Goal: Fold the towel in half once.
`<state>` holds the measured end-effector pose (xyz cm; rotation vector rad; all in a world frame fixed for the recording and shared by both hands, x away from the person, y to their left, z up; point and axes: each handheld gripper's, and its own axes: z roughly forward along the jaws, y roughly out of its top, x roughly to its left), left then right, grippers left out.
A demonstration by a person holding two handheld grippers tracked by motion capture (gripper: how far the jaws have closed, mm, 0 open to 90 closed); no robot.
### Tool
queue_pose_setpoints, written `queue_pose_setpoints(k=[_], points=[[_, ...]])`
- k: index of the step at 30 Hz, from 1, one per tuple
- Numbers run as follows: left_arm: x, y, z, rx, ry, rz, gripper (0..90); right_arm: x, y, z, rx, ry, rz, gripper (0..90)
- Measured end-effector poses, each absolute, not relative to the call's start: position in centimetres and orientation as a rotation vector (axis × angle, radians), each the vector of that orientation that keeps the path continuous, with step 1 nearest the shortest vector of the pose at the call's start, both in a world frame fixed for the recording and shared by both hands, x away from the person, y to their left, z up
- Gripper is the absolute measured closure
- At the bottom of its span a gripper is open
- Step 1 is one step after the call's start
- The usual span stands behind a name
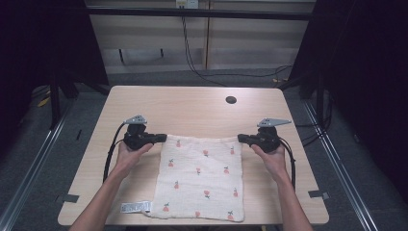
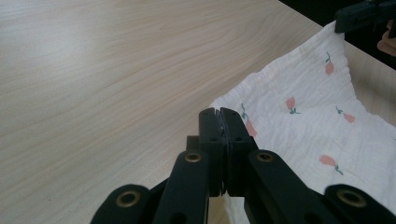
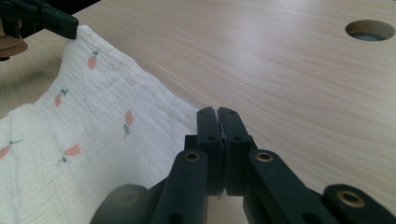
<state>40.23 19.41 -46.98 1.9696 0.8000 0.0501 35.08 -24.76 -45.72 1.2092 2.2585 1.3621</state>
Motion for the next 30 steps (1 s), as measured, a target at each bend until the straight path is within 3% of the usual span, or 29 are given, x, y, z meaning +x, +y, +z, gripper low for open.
queue_pose_setpoints(k=[8,30], points=[[38.6,19.4,-45.7,1.980,0.761,0.115,88.9,34.1,-24.5,-44.2,1.171,2.254,1.402,88.3],[34.3,20.7,-43.2,1.950,0.661,0.083,88.9,29.9,-24.8,-41.4,1.104,2.284,1.467,88.5]])
